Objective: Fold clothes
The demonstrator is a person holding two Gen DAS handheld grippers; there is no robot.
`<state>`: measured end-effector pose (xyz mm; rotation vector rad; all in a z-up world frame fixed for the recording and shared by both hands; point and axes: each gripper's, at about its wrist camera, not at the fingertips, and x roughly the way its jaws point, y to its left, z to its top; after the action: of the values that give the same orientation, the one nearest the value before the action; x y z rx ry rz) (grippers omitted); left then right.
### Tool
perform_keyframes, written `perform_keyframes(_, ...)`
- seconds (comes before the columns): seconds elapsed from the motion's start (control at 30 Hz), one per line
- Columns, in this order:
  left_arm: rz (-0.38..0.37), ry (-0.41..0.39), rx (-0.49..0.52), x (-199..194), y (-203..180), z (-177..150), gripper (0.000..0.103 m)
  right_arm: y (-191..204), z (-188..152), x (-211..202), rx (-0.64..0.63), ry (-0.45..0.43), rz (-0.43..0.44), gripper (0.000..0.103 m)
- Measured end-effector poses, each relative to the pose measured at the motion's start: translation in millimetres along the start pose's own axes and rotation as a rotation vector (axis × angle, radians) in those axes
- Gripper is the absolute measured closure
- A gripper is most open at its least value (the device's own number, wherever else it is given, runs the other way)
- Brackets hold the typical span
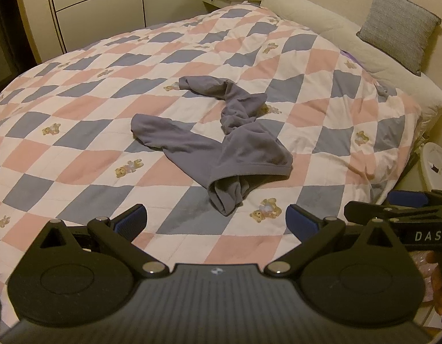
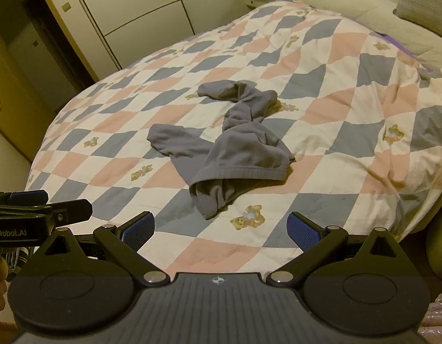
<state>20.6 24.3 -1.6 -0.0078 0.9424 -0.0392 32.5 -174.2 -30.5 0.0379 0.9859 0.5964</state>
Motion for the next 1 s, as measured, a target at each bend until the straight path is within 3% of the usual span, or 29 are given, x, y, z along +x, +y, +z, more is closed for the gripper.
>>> perform_keyframes(0.47,0.046,0.013,-0.073,19,18,16,0.001,5,32,35,-0.076,0.039,0.049,0.002)
perform_keyframes(1.0,0.11,0.032,-0.174,55,-18,60,0.001,-35,104,76,-0.178,0.096,0.116,0.002)
